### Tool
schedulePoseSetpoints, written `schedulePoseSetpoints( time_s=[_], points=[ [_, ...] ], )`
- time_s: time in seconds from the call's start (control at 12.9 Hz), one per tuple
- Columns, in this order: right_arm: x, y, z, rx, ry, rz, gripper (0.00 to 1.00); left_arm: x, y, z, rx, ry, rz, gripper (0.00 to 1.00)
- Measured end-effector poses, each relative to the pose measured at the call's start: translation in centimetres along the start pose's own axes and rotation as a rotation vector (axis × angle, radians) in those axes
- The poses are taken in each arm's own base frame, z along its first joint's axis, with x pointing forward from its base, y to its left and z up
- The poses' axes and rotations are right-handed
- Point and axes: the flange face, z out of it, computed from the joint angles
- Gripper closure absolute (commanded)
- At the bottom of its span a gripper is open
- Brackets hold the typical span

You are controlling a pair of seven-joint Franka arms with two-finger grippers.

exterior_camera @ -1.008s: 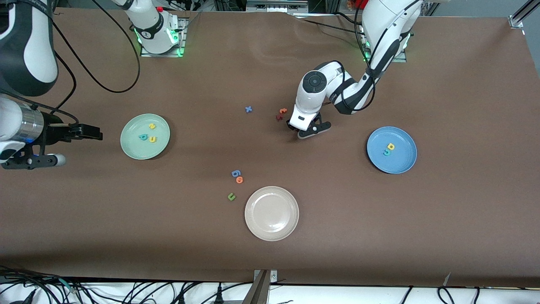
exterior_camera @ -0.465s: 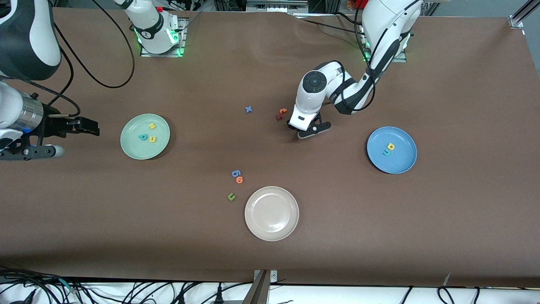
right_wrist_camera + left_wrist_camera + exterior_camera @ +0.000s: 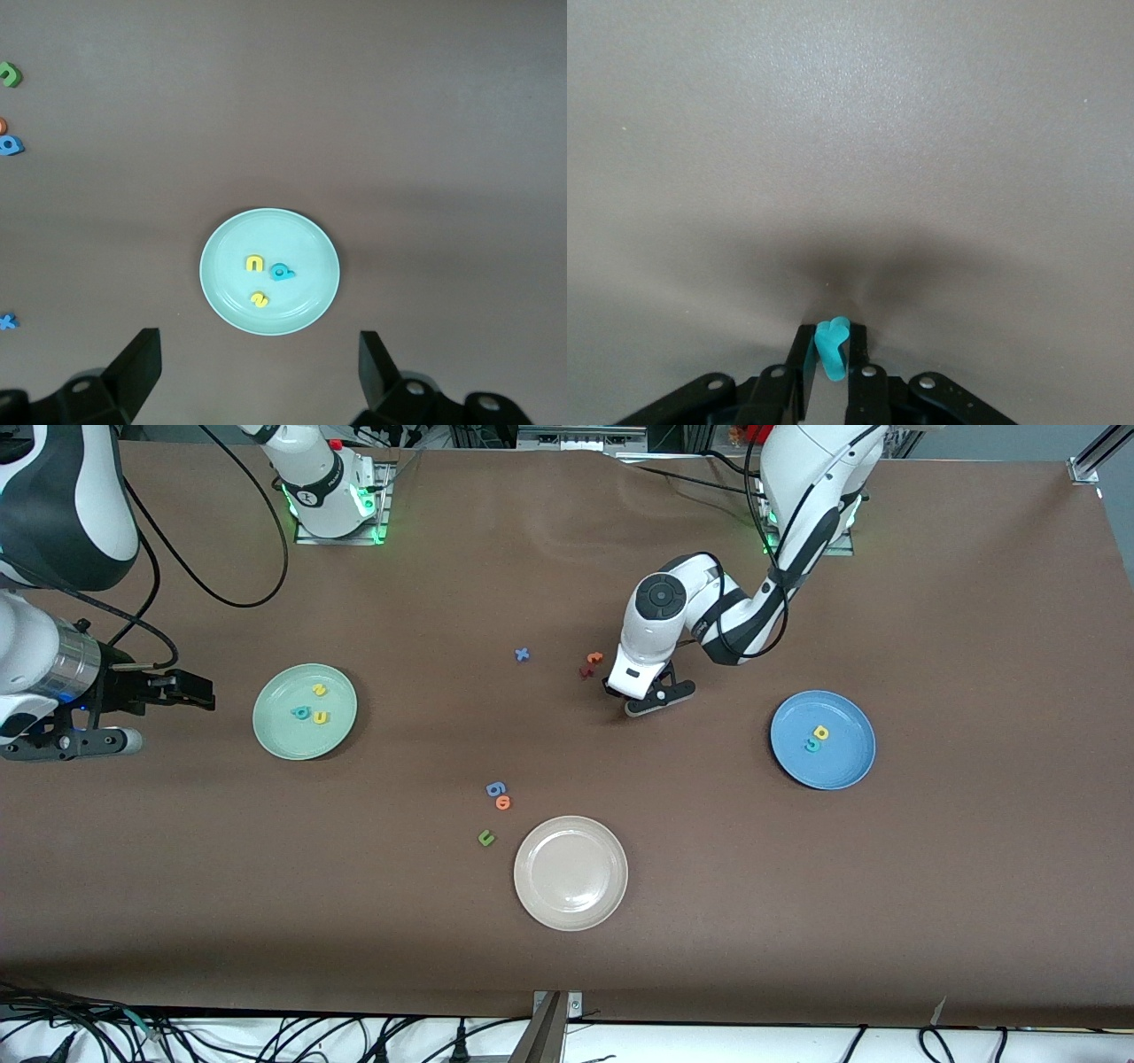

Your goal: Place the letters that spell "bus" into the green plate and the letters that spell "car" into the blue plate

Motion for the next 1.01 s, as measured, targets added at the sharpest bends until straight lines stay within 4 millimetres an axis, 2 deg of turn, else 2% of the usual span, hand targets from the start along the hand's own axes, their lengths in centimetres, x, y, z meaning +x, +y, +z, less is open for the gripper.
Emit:
schedulePoseSetpoints(
  time_s=[0.16,0.7,0.85,1.01],
  points=[
    [0.0,0.1,0.0,0.000,0.002,0.001,0.01,0.0,0.0,0.0,0.000,0.000,0.000,0.91],
    [0.3,0.5,0.5,-0.027,-0.004,0.001,0.00,0.0,0.0,0.0,0.000,0.000,0.000,0.95],
    [0.3,0.5,0.5,-0.027,-0.003,0.001,0.00,0.1,0.1,-0.1,-0.002,0.001,0.000,1.00],
    [0.3,0.5,0.5,-0.027,-0.001,0.001,0.00,1.0,0.6,-1.0,0.009,0.007,-0.005,1.00]
  ],
)
